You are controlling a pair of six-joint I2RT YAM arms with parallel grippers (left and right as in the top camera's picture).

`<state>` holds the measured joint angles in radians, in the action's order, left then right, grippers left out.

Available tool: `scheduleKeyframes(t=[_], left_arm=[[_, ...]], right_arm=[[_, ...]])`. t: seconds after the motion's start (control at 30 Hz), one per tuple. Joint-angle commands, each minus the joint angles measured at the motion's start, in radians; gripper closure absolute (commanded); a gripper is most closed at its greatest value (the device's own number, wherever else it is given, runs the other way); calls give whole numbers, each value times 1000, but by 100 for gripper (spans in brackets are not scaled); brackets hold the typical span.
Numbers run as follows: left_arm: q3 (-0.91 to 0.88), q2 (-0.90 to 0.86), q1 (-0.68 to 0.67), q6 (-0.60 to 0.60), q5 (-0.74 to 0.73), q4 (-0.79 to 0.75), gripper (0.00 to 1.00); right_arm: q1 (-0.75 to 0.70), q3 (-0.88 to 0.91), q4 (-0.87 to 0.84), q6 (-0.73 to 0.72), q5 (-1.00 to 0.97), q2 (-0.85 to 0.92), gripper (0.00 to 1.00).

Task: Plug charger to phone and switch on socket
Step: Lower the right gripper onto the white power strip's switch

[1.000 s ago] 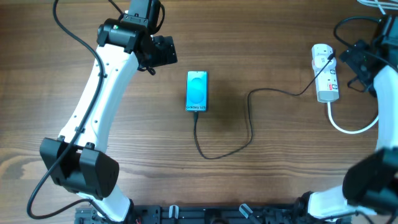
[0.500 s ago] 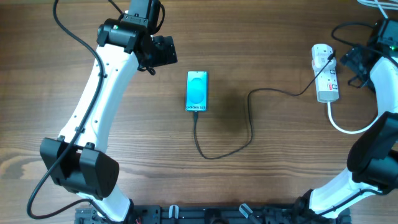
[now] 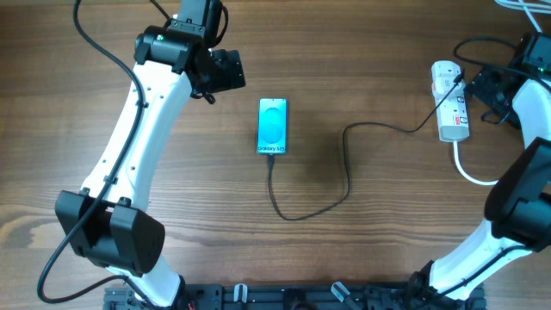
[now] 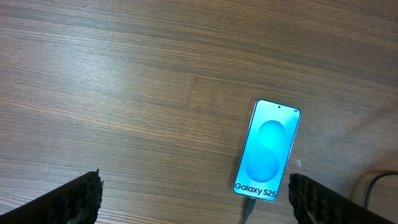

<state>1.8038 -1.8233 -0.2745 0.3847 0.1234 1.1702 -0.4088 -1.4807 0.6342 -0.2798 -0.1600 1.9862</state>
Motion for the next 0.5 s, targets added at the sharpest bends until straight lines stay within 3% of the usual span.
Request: scheduleKeyframes(t=[0.0,0.47], left_arm=[[-5,-9,4,16,16,-3,0],[-5,-9,4,16,16,-3,0]], right_arm=[[-11,1,-17,21,13,45,0],[-22,1,-73,95,107,120,0]])
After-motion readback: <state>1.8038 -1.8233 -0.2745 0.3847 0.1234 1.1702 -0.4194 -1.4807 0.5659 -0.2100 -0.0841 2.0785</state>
